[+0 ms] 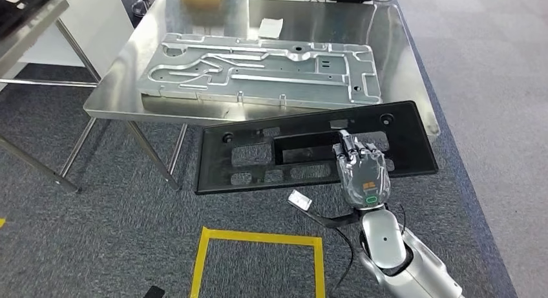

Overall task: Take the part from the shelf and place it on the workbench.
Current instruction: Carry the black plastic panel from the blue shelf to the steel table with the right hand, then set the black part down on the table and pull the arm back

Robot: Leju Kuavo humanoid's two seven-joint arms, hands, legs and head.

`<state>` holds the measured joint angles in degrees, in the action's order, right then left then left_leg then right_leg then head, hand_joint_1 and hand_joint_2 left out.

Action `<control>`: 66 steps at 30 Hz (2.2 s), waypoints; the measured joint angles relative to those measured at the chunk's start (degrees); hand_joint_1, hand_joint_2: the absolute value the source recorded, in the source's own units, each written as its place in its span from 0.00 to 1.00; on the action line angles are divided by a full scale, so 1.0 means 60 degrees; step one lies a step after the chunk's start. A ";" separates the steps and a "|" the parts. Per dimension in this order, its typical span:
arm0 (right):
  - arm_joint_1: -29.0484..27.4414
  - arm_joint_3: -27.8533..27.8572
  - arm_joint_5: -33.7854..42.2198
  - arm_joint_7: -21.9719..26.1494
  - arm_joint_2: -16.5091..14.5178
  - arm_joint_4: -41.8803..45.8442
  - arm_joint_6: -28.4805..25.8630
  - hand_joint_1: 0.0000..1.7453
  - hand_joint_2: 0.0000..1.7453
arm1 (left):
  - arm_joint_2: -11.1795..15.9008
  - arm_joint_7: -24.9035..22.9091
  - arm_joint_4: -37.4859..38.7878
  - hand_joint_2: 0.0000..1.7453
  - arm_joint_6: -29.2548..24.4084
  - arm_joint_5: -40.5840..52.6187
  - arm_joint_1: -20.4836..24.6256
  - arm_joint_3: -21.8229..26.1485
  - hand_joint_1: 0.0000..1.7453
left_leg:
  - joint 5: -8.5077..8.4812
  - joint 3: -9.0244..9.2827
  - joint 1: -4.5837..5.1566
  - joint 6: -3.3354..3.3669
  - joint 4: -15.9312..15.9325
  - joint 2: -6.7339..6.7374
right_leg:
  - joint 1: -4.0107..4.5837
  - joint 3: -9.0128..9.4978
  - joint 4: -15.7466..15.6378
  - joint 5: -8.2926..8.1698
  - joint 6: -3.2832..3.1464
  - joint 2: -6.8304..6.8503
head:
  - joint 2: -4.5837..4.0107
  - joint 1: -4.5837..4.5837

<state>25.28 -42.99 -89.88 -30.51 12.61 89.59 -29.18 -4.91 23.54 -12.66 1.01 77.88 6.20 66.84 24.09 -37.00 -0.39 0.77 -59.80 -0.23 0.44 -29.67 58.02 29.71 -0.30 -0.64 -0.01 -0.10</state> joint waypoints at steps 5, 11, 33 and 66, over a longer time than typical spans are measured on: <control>0.0006 0.0058 0.0000 -0.0116 0.0349 0.0348 -0.0069 1.00 1.00 | -0.0013 0.0013 0.0000 0.00 -0.0015 -0.0011 0.0016 0.0000 0.00 | 0.0075 0.0448 -0.0062 0.0231 0.0260 -0.0006 | -0.0071 -0.0738 0.1367 0.0271 0.0288 0.0047 | 0.0000 -0.0093; -0.0428 0.0403 0.0000 0.0299 0.0405 0.0410 -0.0246 1.00 1.00 | -0.0015 0.0012 0.0000 0.00 -0.0006 -0.0012 -0.0008 0.0000 0.00 | 0.0541 0.1011 -0.0076 0.0185 0.0272 -0.0049 | -0.0248 -0.1675 0.1461 -0.0285 0.0410 0.0087 | -0.0001 -0.0114; -0.1586 0.2364 0.0000 0.1704 -0.0383 0.0227 -0.0891 1.00 1.00 | 0.0051 -0.0033 0.0000 0.00 0.0007 -0.0017 -0.0010 -0.0005 0.00 | -0.0001 0.0226 0.0001 0.0114 0.0152 -0.0027 | -0.0013 0.0238 0.0239 0.0173 0.0073 0.0024 | 0.0000 0.0006; 0.1559 0.2814 -0.0015 0.2830 -0.3312 -0.4832 0.0409 1.00 1.00 | 0.0031 -0.0448 0.0000 0.00 0.0230 0.0492 0.0483 -0.0657 0.00 | -0.0231 0.0064 -0.0028 0.0162 0.0204 -0.0047 | -0.0040 -0.0415 0.1451 0.0422 0.0114 0.0005 | 0.0000 -0.0020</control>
<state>34.63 -26.10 -89.96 -13.53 -7.27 60.60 -26.73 -4.72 20.85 -12.66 2.39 80.83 9.10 62.90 22.70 -36.62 -0.56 1.74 -58.58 -0.52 0.21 -32.16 66.72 32.24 0.38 -0.61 -0.01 -0.22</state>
